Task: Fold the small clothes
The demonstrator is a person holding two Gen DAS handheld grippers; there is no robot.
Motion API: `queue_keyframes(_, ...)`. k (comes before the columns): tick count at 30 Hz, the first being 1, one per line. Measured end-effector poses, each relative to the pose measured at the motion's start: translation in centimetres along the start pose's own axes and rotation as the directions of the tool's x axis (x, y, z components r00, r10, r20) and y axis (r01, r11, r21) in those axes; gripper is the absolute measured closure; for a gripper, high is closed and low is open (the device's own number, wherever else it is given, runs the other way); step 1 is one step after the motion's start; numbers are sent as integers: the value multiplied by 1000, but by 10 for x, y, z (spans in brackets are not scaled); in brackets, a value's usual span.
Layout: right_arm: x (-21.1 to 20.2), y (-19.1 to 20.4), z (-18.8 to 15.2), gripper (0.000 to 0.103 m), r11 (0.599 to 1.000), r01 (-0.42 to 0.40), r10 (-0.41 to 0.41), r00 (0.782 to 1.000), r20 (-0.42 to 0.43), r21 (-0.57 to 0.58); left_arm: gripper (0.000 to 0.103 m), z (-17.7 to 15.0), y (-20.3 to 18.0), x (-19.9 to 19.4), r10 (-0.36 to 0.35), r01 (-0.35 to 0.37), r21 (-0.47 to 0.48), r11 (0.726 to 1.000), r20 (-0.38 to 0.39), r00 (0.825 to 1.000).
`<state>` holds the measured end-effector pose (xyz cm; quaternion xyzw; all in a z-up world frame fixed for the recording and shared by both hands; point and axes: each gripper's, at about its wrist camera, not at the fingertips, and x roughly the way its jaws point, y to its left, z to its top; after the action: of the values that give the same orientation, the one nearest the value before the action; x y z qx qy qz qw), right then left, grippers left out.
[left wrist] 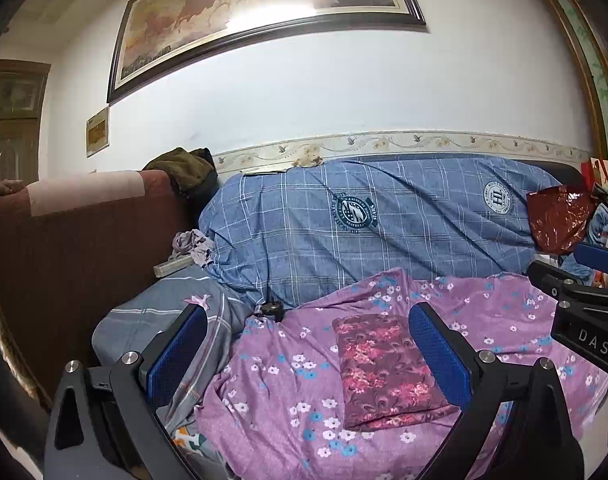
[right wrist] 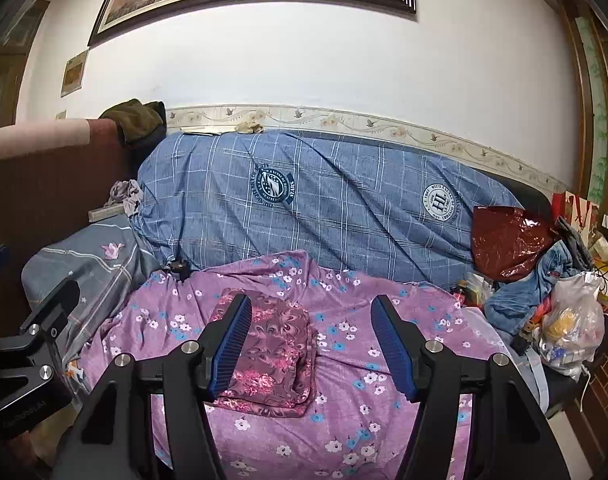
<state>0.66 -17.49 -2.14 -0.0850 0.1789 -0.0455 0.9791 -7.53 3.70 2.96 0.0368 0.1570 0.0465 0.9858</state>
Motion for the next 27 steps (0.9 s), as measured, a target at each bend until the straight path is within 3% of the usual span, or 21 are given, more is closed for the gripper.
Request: queue_keyframes(27, -9, 5, 0, 39, 1000, -12, 12, 1000, 29, 4, 1, -1, 5, -6, -11, 11, 3, 1000, 11, 1000)
